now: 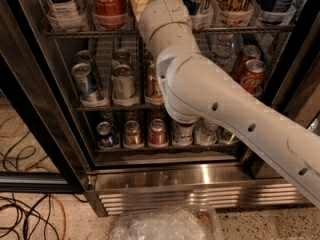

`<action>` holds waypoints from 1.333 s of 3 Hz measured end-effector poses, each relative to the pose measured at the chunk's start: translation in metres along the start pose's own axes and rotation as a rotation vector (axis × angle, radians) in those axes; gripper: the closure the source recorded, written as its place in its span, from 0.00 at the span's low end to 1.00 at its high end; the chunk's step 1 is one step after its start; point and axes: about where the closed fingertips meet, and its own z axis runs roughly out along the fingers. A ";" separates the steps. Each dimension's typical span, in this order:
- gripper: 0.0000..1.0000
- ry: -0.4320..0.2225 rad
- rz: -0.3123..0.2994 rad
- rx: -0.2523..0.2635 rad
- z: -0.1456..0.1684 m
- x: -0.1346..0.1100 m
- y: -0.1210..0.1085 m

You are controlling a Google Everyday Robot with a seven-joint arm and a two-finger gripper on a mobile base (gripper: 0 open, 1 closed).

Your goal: Pick 7up can from top shelf of fridge

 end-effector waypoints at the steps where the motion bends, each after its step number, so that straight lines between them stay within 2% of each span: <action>1: 1.00 -0.046 -0.001 0.005 -0.004 -0.001 0.000; 2: 1.00 -0.101 -0.027 -0.001 -0.008 -0.004 0.003; 4: 1.00 -0.117 -0.032 -0.008 -0.007 -0.007 0.004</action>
Offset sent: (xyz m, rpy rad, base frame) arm -0.0149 0.0017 -0.0001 -0.0205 -0.1745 -0.0039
